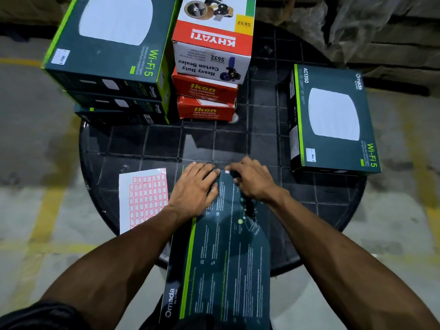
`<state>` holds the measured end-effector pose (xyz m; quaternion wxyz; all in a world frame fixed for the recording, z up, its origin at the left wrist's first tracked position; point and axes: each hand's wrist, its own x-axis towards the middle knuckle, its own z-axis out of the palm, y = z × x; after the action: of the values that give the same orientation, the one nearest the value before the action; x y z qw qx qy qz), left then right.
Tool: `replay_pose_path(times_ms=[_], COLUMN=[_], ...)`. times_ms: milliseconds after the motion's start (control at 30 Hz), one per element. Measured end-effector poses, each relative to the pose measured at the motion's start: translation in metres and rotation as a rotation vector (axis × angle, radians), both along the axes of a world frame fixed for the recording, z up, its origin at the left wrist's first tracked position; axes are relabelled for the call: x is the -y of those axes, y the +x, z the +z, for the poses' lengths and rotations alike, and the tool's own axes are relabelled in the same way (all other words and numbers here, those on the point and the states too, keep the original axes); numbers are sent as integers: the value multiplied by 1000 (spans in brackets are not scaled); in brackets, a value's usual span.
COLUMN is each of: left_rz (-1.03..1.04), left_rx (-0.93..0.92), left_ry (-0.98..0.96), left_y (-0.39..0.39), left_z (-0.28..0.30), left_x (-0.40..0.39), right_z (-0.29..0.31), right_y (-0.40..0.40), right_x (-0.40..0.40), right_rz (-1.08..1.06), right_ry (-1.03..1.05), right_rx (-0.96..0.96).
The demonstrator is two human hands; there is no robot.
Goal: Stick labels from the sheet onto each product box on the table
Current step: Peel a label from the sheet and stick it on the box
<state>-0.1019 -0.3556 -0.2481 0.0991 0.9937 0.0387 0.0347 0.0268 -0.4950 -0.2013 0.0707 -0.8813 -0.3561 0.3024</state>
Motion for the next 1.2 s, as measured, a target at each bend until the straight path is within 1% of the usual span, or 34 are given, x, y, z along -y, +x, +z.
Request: replay_pose_path(times_ms=[233, 433, 667, 800, 867, 933, 1033, 1200], left_rz=[5, 10, 5, 7, 7, 5, 10, 16], left_rx=[-50, -48, -39, -28, -8, 6, -6, -25], left_ry=[-3, -13, -22, -14, -16, -20, -29, -41], left_y=[0, 0, -1, -1, -1, -1, -2, -2], left_z=[0, 1, 1, -1, -2, -2, -2, 0], left_x=[0, -1, -1, -1, -1, -1, -2, -2], right_z=[2, -1, 2, -2, -5, -12, -25, -30], right_y=[4, -4, 5, 2, -6, -19, -38, -45], right_x=[-7, -1, -7, -3, 4, 12, 21, 22], right_rz=[9, -24, 30, 26, -15, 18, 79, 110], right_ry=[-21, 28, -31, -10, 64, 112, 100, 23], right_rx=[-17, 31, -4, 39, 91, 214, 401, 550])
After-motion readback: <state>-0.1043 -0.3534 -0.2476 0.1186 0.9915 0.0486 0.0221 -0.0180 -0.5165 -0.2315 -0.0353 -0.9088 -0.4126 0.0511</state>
